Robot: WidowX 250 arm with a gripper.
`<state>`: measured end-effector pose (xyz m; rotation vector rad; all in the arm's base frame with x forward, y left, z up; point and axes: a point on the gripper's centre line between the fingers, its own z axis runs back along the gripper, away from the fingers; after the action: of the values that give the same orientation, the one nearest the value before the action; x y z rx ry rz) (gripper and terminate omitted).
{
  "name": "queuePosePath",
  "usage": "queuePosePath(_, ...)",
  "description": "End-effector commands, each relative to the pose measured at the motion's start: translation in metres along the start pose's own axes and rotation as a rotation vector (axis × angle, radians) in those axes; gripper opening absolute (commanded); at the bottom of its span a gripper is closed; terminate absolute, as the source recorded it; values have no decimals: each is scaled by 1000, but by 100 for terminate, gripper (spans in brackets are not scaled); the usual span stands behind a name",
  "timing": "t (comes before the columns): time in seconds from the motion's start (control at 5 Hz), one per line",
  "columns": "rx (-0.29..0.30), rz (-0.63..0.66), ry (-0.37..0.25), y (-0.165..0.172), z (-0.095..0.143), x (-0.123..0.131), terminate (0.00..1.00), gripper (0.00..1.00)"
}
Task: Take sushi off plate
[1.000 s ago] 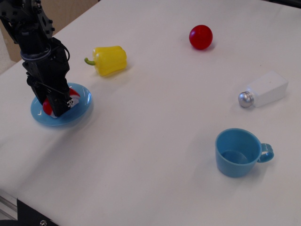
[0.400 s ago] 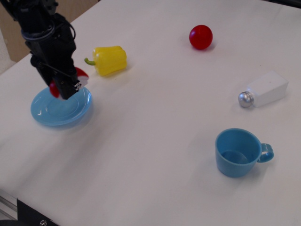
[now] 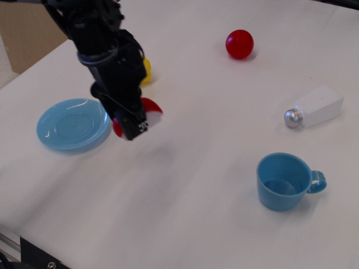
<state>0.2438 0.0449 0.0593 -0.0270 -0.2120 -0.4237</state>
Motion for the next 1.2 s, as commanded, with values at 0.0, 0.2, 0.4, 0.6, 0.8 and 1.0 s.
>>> queuePosePath(0.0, -42, -146, -15, -56, -6, 8, 0, 0)
queuePosePath(0.2, -53, -198, 2, -69, -16, 8, 0, 0)
queuePosePath(0.4, -74, -213, 9, -69, -24, 2, 0, 0)
queuePosePath(0.6, -95, -214, 20, -68, -32, 2, 0, 0)
queuePosePath(0.8, -122, -214, 11, -67, -42, -1, 0, 100)
queuePosePath(1.0, -128, -207, 1, -68, -44, -3, 0, 100)
